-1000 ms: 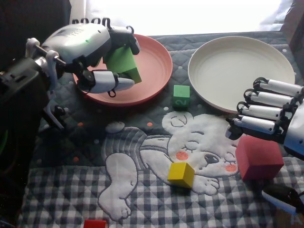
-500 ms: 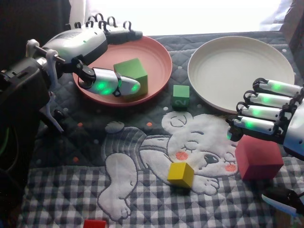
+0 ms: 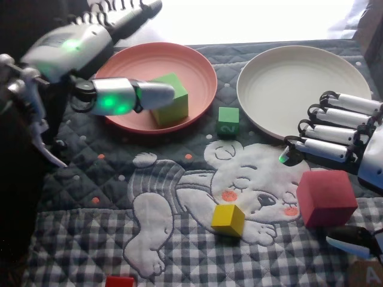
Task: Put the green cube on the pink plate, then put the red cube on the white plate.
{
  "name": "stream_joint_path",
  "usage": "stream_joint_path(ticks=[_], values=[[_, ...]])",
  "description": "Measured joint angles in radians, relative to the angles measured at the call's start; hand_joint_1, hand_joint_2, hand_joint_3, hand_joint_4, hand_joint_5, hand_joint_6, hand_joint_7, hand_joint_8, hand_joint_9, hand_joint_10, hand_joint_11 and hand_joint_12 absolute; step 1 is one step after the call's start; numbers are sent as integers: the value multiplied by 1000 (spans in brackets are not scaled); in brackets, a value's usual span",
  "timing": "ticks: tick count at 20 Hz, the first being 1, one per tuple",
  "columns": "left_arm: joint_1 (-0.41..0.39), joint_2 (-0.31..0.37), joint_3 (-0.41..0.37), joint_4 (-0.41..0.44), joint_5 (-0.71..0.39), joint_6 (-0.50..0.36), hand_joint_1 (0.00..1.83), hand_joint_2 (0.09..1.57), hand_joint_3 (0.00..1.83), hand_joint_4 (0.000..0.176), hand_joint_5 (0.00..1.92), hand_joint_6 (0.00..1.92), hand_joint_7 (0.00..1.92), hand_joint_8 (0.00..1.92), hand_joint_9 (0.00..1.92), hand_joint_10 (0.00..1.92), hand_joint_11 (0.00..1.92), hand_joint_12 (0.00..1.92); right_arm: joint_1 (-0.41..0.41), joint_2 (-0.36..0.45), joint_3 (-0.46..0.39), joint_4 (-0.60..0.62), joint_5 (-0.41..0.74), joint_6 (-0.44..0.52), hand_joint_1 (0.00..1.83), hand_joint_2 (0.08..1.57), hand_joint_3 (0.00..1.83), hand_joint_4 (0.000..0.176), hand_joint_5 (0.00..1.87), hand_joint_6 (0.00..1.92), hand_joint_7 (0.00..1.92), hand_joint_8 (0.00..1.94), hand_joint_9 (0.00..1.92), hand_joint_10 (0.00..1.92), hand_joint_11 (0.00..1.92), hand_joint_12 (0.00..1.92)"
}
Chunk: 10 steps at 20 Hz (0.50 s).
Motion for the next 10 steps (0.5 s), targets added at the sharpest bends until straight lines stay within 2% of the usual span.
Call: stream_joint_path(ticks=[1, 2, 3, 4, 5, 6, 7, 8, 9, 10], values=[[19, 27, -39, 15, -59, 0, 262, 1069, 5, 92, 78, 6, 206, 21, 170, 99, 0, 1321, 3, 0, 1, 1, 0, 0, 687, 616, 677, 0, 154, 1025, 228, 1133, 89, 1332, 0, 1734], [30, 40, -62, 23, -96, -1, 242, 1087, 5, 76, 88, 5, 219, 17, 180, 116, 0, 1311, 3, 2, 3, 0, 0, 0, 694, 523, 822, 0, 160, 1062, 253, 1131, 117, 1330, 0, 1755], [45, 57, -87, 39, -136, 0, 220, 1099, 4, 75, 97, 4, 233, 15, 180, 130, 0, 1260, 3, 3, 6, 0, -1, 0, 688, 478, 887, 0, 155, 1069, 264, 1087, 124, 1293, 0, 1739], [60, 71, -110, 53, -179, 0, 282, 1117, 4, 72, 132, 9, 256, 16, 217, 155, 0, 1177, 3, 3, 11, 0, 0, 0, 717, 467, 909, 0, 113, 1020, 227, 989, 76, 1214, 0, 1667], [74, 80, -129, 58, -211, 0, 324, 1122, 2, 64, 144, 7, 274, 17, 230, 177, 0, 1215, 3, 3, 16, 2, 3, 0, 718, 484, 861, 0, 125, 907, 230, 848, 71, 1109, 0, 1591], [88, 93, -148, 70, -248, 0, 311, 1112, 0, 78, 145, 3, 290, 18, 212, 184, 0, 1115, 9, -3, 21, 2, 15, 0, 722, 489, 834, 0, 163, 796, 253, 725, 83, 1027, 0, 1543], [96, 100, -159, 76, -276, -1, 311, 1112, 0, 78, 145, 3, 290, 18, 212, 184, 0, 1115, 16, -10, 27, 1, 32, 0, 722, 489, 834, 0, 163, 796, 253, 725, 83, 1027, 0, 1543], [108, 111, -175, 80, -307, 0, 312, 1108, 0, 76, 166, 7, 302, 18, 208, 211, 0, 1321, 24, -20, 34, 2, 52, 0, 713, 496, 772, 0, 248, 586, 343, 519, 152, 872, 0, 1485], [122, 121, -189, 89, -337, 0, 330, 1112, 0, 64, 189, 1, 330, 13, 170, 349, 0, 1415, 27, -32, 42, 2, 72, 0, 694, 502, 739, 0, 298, 501, 395, 409, 200, 774, 0, 1457], [129, 126, -197, 91, -353, 0, 343, 1110, 0, 62, 209, 0, 361, 16, 142, 540, 0, 1556, 27, -39, 47, 2, 83, 0, 743, 519, 671, 0, 366, 401, 434, 314, 211, 719, 0, 1457]])
